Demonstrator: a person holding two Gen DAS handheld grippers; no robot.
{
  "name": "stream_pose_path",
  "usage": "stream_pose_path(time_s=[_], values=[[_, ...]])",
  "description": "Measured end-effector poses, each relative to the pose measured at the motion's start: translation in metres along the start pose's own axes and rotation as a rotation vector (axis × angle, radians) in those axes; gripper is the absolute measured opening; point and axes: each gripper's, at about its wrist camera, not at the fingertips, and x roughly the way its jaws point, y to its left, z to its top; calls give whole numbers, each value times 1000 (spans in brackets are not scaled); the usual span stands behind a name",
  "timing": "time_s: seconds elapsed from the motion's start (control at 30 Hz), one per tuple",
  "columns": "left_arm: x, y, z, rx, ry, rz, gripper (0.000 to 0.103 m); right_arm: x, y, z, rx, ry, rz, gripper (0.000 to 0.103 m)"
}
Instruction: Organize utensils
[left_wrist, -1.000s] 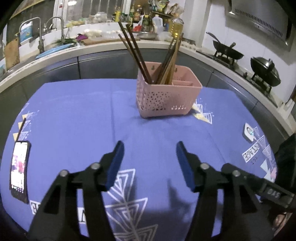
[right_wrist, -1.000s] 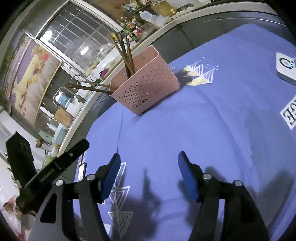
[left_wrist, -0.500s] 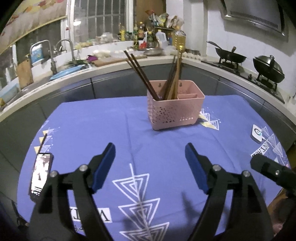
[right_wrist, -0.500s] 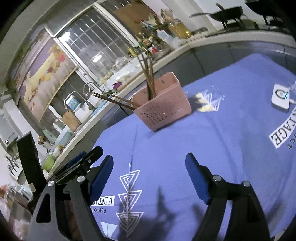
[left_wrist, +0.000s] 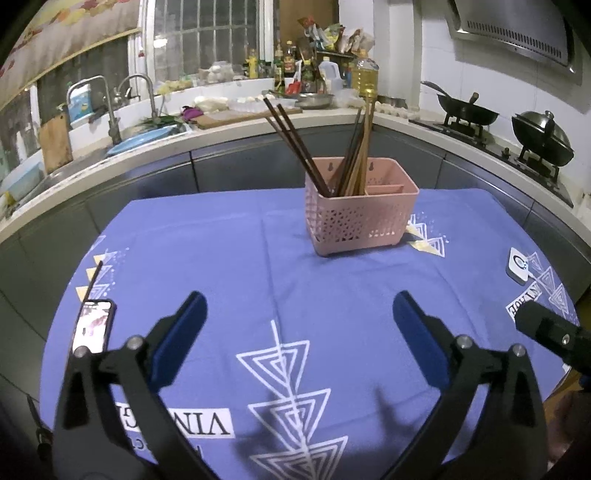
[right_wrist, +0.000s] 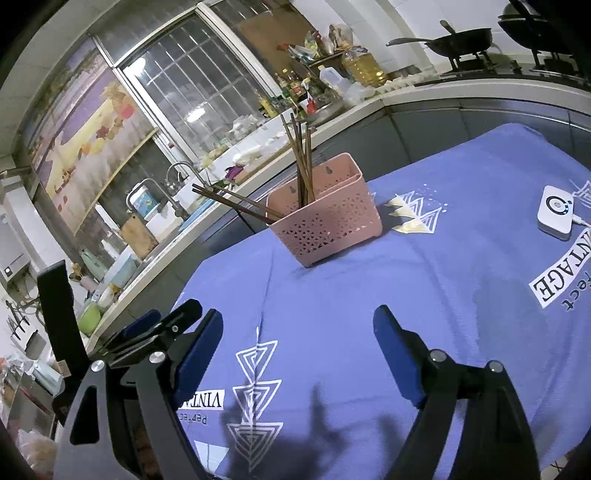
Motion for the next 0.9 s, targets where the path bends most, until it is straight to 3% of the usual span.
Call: stream_pose_path(time_s=[0.17,0.53,0.9], values=[[-1,2,0,-7,11,-8,97,0,-1,0,-3,0,-1,83],[-15,7,7,-10,-59,113,97,-7,8,2,-53,-53,-57,87],[-8,7,7,4,-3,141,97,-9,19,4,-153,-77,-157,87]])
